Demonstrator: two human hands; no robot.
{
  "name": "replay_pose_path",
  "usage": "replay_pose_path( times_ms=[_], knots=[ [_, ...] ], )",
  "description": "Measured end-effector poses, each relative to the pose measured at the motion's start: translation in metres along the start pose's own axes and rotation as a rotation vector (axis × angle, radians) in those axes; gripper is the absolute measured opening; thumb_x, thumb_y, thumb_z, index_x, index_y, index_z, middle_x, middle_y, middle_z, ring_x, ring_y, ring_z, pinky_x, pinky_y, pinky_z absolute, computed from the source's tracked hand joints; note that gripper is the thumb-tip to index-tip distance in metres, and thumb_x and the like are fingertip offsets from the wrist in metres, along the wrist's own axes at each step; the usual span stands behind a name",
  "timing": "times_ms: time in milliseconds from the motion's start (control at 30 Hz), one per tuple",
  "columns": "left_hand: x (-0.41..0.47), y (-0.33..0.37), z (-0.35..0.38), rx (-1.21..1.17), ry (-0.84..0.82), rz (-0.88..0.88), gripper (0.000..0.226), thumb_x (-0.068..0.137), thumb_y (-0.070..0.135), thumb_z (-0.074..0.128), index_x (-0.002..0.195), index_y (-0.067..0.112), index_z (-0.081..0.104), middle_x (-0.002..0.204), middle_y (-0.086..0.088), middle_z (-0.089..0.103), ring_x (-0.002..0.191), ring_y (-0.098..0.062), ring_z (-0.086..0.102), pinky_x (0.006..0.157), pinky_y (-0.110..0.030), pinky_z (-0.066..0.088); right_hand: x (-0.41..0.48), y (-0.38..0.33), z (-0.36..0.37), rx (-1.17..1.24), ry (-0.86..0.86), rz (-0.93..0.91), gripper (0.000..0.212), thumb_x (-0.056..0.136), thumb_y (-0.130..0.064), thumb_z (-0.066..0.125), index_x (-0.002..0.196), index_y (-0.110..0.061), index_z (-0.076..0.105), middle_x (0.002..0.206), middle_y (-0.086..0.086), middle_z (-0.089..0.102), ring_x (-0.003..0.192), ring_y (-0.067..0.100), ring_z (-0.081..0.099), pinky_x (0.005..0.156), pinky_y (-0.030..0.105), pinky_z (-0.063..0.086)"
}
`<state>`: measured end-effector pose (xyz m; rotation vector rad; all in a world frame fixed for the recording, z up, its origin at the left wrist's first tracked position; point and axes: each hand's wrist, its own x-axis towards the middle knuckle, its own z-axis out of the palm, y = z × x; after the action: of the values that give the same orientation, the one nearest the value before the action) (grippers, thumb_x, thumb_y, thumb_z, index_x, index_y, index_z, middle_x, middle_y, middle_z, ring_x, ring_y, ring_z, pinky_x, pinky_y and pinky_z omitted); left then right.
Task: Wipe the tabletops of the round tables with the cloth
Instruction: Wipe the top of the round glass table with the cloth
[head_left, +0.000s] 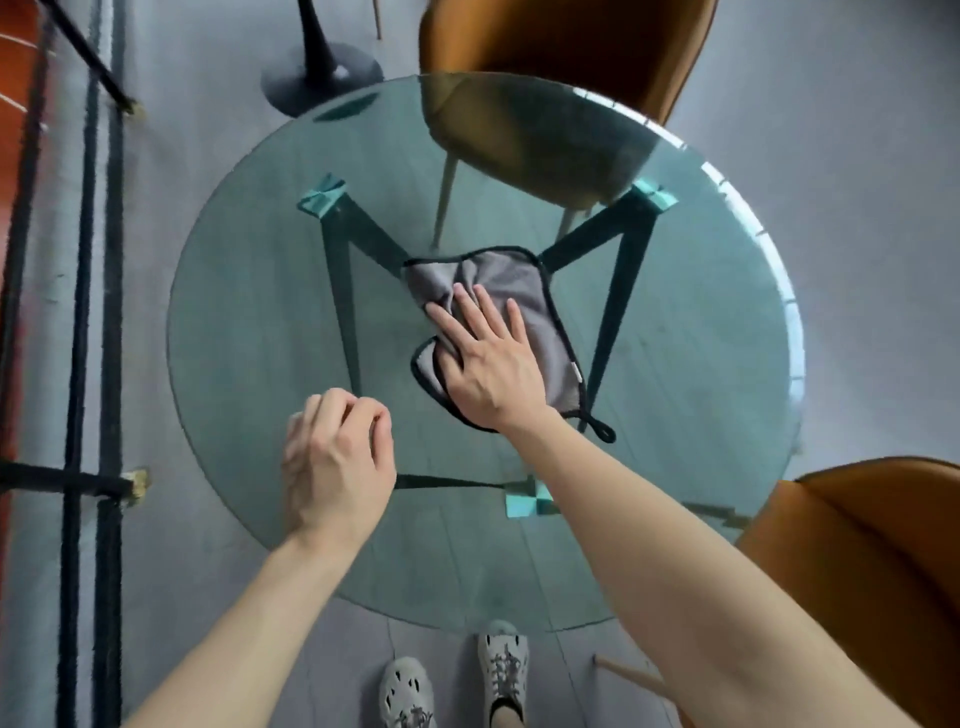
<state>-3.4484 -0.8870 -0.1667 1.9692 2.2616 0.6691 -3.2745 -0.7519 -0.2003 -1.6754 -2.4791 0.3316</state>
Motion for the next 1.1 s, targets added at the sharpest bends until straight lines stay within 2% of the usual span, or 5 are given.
replay_pose_path(
  times_ms=[267,567,767,867,1100],
  knots=[
    [-0.004,0.109,0.043,-0.118,-0.137,0.268,0.031,0.097,0.031,0.072,0.075,0.016,0.056,0.088,0.0,0.053,0.085,-0.027,0.052,0.083,-0.045,0.046,-0.135,0.196,-0.06,-0.041,0.09,0.552,0.069,0.105,-0.053,0.02,0.173,-0.041,0.02,0.184,-0.005,0.003,0.17,0.016,-0.005,0.137,0.051,-0.004],
    [-0.013,0.056,0.032,-0.057,-0.125,0.222,0.018,0.103,0.019,0.06,0.086,0.014,0.064,0.094,-0.001,0.057,0.087,-0.026,0.05,0.081,-0.041,0.044,-0.178,0.168,-0.045,-0.053,0.112,0.79,0.066,0.11,-0.05,0.021,0.175,-0.039,0.01,0.184,-0.002,-0.005,0.169,0.016,-0.011,0.137,0.051,-0.007],
    [-0.033,-0.019,-0.004,-0.011,-0.108,0.081,0.008,0.098,0.017,0.066,0.091,0.016,0.067,0.097,-0.001,0.059,0.092,-0.028,0.054,0.084,-0.042,0.046,-0.152,0.059,-0.017,-0.069,0.079,0.635,0.069,0.108,-0.05,0.023,0.175,-0.037,0.012,0.184,0.001,-0.002,0.17,0.02,-0.009,0.136,0.056,-0.003],
    [-0.047,-0.056,-0.027,0.007,-0.105,0.009,0.003,0.094,0.018,0.07,0.095,0.018,0.068,0.103,-0.001,0.061,0.098,-0.028,0.056,0.084,-0.043,0.049,-0.112,-0.016,0.002,-0.064,0.052,0.444,0.069,0.108,-0.049,0.026,0.175,-0.036,0.017,0.184,0.004,0.002,0.171,0.023,-0.004,0.136,0.058,-0.003],
    [-0.091,-0.124,-0.066,0.08,-0.068,-0.137,0.019,0.092,0.01,0.067,0.109,0.016,0.07,0.111,-0.003,0.063,0.104,-0.028,0.059,0.091,-0.047,0.052,-0.049,-0.188,0.051,-0.007,-0.001,-0.002,0.065,0.107,-0.045,0.036,0.171,-0.031,0.035,0.182,0.009,0.019,0.17,0.029,0.007,0.134,0.061,0.003]
  ],
)
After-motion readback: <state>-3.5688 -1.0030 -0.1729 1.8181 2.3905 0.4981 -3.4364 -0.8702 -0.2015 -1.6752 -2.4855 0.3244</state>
